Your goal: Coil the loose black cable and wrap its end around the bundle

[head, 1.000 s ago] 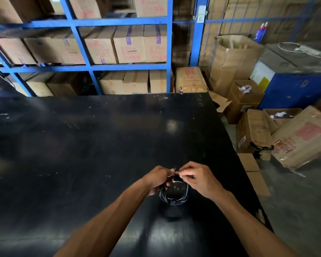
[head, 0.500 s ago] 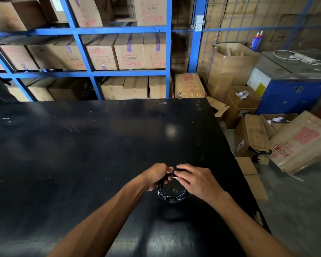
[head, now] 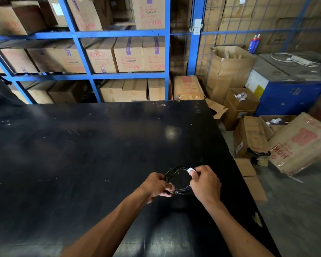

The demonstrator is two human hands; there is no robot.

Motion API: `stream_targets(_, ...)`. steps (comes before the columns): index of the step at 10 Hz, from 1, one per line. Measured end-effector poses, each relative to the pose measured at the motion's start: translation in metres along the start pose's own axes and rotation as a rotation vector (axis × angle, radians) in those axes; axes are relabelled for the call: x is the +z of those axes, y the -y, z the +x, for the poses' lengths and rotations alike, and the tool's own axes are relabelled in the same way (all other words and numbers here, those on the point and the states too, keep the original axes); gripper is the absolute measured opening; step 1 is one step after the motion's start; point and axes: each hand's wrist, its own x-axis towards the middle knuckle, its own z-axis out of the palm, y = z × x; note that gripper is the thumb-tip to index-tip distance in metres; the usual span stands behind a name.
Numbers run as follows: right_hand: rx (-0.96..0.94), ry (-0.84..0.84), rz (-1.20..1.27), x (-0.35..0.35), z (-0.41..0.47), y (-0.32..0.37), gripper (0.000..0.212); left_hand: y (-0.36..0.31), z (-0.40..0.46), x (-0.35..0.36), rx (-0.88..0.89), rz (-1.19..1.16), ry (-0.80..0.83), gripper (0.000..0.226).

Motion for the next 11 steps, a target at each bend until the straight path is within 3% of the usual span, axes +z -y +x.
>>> stream_targets(1, 0.276, 0.225, 0.216, 0.005, 0.002, -0.015, 0.015, 0.007, 0.007, -0.009, 0.026, 0.008, -0.142, 0.02)
stream_targets(2, 0.616, 0.37, 0.633, 0.007, 0.004, -0.026, 0.009, 0.018, 0.016, -0.018, 0.025, -0.07, -0.152, 0.02)
stream_targets(3, 0.792, 0.485, 0.846, 0.01, 0.004, -0.039, 0.008, 0.027, 0.027, -0.022, -0.01, -0.115, -0.123, 0.016)
stream_targets(4, 0.893, 0.465, 0.94, 0.018, 0.004, -0.051, 0.012, 0.032, 0.038, -0.02, -0.07, -0.099, -0.088, 0.017)
stream_targets(5, 0.905, 0.452, 0.921, 0.025, 0.005, -0.06, 0.009, 0.032, 0.05, -0.017, -0.098, -0.014, -0.059, 0.016)
stream_targets(7, 0.735, 0.389, 0.655, 0.045, 0.021, -0.072, 0.009, 0.047, 0.076, -0.006, -0.064, 0.231, -0.069, 0.006)
stream_targets(8, 0.7, 0.286, 0.528, 0.062, 0.027, -0.078, 0.022, 0.059, 0.088, 0.003, -0.038, 0.373, -0.086, 0.013)
stream_targets(11, 0.587, 0.36, 0.52, 0.093, 0.046, -0.09, 0.019, 0.071, 0.131, 0.005, -0.14, 0.353, -0.172, 0.013)
